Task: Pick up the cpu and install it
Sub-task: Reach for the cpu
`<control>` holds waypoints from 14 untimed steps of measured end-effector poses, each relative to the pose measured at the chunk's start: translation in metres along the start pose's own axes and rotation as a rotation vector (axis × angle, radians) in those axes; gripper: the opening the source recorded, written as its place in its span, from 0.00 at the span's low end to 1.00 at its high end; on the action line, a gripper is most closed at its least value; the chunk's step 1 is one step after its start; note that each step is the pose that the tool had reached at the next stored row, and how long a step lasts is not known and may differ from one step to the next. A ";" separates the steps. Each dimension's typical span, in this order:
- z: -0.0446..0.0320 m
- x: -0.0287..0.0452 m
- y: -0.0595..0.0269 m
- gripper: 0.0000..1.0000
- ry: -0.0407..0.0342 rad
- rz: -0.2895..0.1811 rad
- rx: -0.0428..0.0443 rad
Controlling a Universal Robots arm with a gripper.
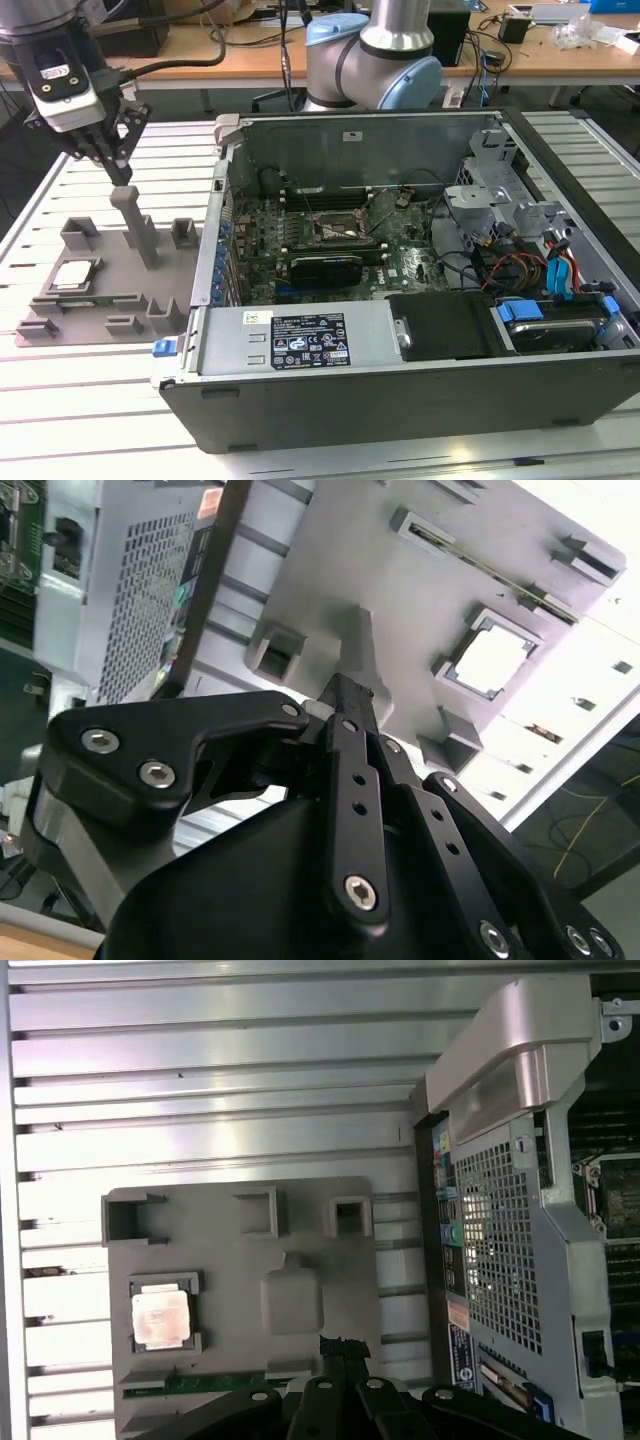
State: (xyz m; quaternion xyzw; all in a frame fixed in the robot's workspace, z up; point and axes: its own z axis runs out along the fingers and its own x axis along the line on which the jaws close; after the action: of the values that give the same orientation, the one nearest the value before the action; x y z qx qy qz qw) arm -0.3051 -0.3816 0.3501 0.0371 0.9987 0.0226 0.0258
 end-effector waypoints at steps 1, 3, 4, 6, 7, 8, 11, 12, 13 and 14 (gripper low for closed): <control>0.0008 0.0028 -0.0001 0.11 0.0000 0.000 0.0000; 0.0036 0.0108 -0.0005 0.11 -0.0002 0.000 0.0000; 0.0046 0.0130 -0.0006 0.11 -0.0003 0.000 -0.0001; 0.0068 0.0179 -0.0009 0.11 -0.0003 0.000 0.0000; 0.0078 0.0206 -0.0010 0.11 -0.0004 0.000 0.0000; 0.0109 0.0288 -0.0016 0.11 -0.0006 0.000 0.0000; 0.0151 0.0406 -0.0024 0.11 -0.0006 0.000 0.0000; 0.0164 0.0450 -0.0026 0.11 -0.0005 0.000 0.0000; 0.0182 0.0504 -0.0029 0.11 -0.0007 0.000 0.0000; 0.0192 0.0530 -0.0030 0.11 -0.0006 0.000 0.0000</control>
State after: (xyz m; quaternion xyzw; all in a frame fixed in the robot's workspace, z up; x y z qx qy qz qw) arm -0.3571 -0.3797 0.3282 0.0372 0.9987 0.0226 0.0261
